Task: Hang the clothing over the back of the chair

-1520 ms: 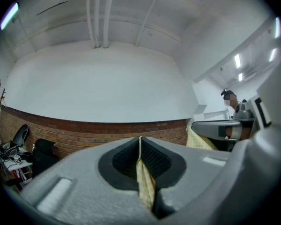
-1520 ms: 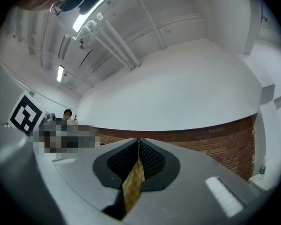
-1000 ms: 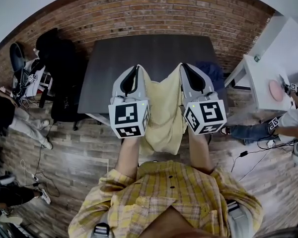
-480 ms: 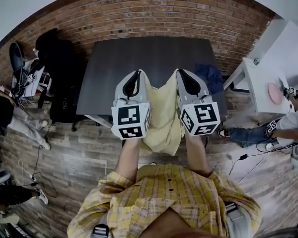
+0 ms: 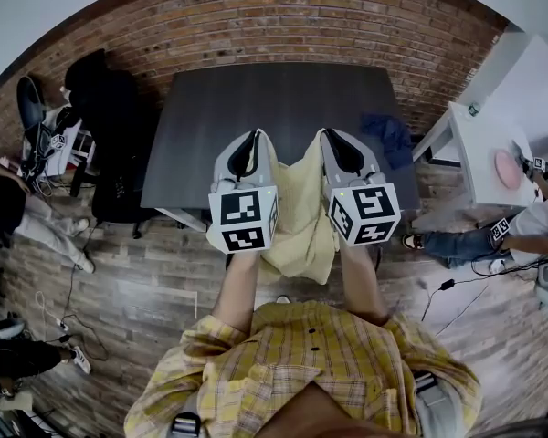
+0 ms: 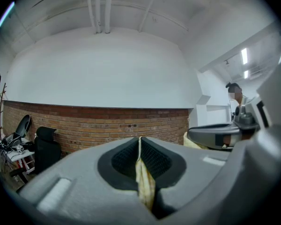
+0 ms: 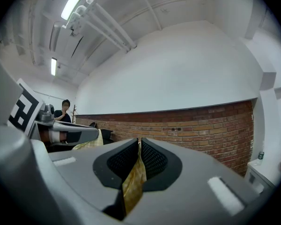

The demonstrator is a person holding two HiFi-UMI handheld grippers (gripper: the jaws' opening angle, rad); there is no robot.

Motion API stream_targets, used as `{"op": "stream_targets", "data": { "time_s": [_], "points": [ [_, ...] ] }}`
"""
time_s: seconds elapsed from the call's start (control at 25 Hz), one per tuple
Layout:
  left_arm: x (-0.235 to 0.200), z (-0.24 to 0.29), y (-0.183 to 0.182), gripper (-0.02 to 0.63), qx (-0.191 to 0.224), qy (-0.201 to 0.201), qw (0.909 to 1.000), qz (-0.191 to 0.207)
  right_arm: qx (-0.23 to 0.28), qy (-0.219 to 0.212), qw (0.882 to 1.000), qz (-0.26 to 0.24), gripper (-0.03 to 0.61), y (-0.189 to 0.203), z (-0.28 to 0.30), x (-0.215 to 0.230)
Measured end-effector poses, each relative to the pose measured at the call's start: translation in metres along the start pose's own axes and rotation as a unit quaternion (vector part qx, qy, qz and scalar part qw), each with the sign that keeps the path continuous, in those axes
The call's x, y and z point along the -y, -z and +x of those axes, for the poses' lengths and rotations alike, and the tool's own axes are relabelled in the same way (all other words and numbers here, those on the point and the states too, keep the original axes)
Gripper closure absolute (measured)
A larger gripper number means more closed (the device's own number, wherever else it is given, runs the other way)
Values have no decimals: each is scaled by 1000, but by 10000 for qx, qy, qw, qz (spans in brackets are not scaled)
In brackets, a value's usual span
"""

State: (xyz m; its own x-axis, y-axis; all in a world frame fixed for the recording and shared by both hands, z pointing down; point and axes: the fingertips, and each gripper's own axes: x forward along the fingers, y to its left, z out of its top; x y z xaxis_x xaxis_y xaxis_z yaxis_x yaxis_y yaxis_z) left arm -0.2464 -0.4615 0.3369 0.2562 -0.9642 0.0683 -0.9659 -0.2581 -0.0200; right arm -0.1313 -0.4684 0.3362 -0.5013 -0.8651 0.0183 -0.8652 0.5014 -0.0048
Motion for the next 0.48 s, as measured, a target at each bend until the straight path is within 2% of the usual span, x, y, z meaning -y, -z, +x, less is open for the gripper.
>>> {"op": "stream_targets", "data": {
  "time_s": [0.48],
  "points": [
    [2, -3, 13, 577, -140, -18, 9999, -84, -335, -126, 9993, 88, 525, 20, -2, -8]
  ]
}}
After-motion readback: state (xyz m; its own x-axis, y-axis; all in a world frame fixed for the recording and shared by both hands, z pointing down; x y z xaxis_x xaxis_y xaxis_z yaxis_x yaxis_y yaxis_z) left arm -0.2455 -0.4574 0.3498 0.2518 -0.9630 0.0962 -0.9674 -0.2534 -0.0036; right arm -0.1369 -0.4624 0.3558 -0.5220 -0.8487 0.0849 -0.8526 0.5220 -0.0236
